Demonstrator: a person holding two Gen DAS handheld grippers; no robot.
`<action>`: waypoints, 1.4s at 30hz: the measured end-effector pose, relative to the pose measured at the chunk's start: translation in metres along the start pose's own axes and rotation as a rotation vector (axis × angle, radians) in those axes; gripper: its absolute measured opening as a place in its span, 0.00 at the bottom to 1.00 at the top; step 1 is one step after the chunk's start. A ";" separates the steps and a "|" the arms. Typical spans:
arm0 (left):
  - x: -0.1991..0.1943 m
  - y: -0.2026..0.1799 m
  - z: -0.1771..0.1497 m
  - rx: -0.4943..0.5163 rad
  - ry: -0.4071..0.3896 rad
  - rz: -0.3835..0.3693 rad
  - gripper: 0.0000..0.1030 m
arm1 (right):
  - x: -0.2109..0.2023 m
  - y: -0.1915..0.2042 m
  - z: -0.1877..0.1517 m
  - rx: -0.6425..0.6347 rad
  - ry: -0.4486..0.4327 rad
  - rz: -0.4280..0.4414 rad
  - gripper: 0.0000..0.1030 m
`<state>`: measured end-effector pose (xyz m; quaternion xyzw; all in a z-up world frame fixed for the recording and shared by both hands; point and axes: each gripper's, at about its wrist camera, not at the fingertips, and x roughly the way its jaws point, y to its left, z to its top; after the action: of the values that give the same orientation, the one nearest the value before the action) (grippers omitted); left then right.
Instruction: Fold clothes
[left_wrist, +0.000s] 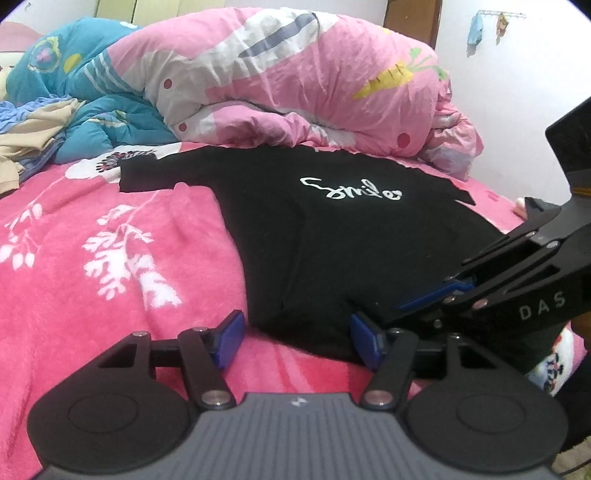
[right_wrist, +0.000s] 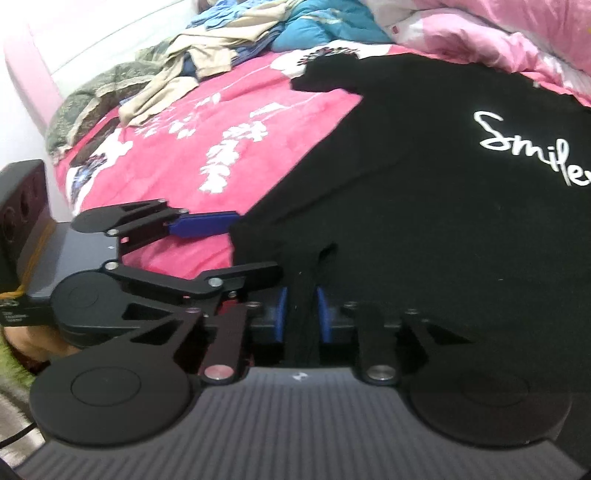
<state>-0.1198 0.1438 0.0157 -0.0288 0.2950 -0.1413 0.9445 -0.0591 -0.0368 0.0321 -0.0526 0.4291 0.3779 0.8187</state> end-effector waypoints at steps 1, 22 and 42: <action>-0.003 0.003 0.001 -0.008 -0.005 -0.009 0.59 | -0.001 0.001 0.000 0.004 -0.002 0.010 0.11; -0.032 0.049 -0.017 -0.135 -0.057 -0.119 0.58 | 0.001 0.071 -0.012 -0.180 0.107 0.116 0.29; -0.076 0.060 -0.028 -0.211 -0.031 -0.051 0.58 | -0.007 0.056 -0.029 -0.033 -0.034 0.043 0.51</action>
<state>-0.1806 0.2233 0.0257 -0.1376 0.2930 -0.1329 0.9368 -0.1177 -0.0131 0.0323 -0.0505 0.4100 0.4033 0.8165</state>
